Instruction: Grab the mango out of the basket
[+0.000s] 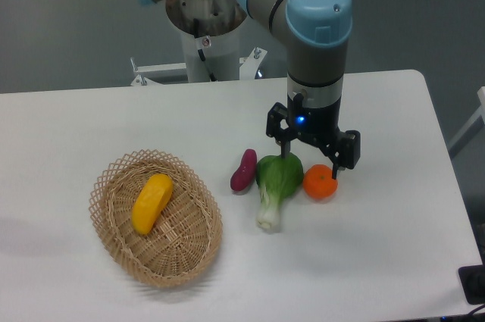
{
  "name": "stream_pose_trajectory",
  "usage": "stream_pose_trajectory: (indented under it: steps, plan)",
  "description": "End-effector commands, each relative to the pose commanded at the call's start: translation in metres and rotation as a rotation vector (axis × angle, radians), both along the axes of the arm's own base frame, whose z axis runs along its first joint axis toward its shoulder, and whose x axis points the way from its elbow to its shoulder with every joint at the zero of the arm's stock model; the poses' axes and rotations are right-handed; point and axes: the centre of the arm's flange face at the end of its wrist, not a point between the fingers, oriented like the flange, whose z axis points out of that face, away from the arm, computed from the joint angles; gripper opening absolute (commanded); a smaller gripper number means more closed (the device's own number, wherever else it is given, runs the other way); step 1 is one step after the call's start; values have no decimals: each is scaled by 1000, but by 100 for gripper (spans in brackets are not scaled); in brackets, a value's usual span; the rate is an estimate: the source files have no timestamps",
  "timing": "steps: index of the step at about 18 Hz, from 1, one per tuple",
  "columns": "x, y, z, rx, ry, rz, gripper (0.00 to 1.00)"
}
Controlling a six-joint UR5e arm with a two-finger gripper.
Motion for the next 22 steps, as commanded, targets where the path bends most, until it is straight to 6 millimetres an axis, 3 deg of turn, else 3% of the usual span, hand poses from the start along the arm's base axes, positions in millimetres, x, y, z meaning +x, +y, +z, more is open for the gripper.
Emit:
stream_pose_trajectory:
  steps: [13,18,22]
  plan:
    - [12,3,-22,40,-54,33,100]
    - [42,2,-50,67,-130,59,100]
    - [83,33,-67,82,-164,149,100]
